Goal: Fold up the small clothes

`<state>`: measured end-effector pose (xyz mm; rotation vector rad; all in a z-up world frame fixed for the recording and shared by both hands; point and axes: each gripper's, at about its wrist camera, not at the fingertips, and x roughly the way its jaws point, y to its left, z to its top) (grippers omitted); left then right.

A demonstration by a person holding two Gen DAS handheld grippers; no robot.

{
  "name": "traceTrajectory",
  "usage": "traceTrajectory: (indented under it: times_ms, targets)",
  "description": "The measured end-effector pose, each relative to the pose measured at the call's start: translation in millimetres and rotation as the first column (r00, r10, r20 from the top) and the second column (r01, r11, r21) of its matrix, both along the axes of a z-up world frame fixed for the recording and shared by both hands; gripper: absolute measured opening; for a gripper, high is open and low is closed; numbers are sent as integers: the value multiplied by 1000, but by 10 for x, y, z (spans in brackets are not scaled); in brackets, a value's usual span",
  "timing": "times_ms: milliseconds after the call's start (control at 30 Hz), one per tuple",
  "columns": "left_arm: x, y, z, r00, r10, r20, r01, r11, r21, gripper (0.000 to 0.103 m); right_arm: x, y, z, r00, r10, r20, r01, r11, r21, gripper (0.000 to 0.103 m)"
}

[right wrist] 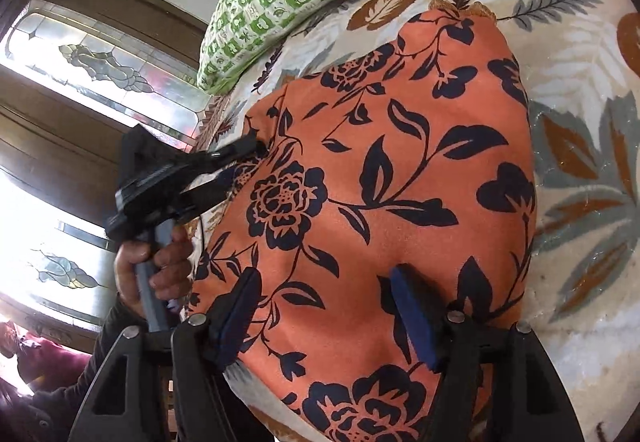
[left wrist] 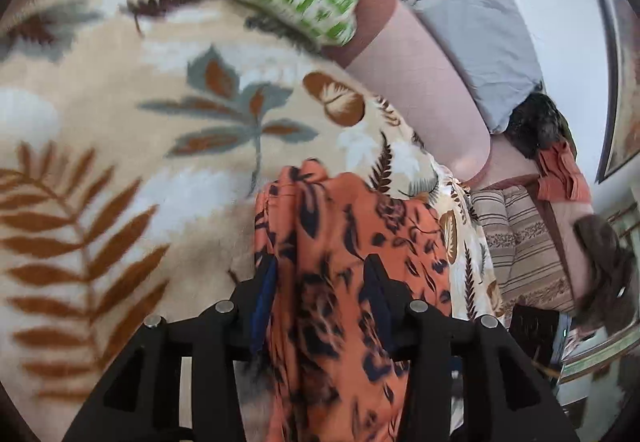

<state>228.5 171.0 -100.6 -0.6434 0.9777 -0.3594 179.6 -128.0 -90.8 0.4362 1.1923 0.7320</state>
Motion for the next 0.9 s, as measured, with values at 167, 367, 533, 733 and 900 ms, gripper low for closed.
traceTrajectory:
  times_ms: [167, 367, 533, 733, 900]
  targets:
    - [-775, -130, 406, 992, -32, 123, 17, 992, 125, 45, 0, 37, 356, 998, 6, 66, -9, 999, 44, 72]
    - [-1072, -496, -172, 1000, -20, -24, 27, 937, 349, 52, 302, -182, 15, 987, -155, -36, 157, 987, 45, 84]
    - [-1211, -511, 148, 999, -11, 50, -9, 929, 370, 53, 168, -316, 271, 982, -187, -28, 189, 975, 117, 81]
    - [-1340, -522, 313, 994, -7, 105, -31, 936, 351, 63, -12, -365, -53, 981, -175, -83, 180, 982, 61, 87]
    - [-1369, -512, 374, 993, -6, 116, -37, 933, 358, 66, -155, -537, 188, 978, -206, -23, 208, 969, 131, 87]
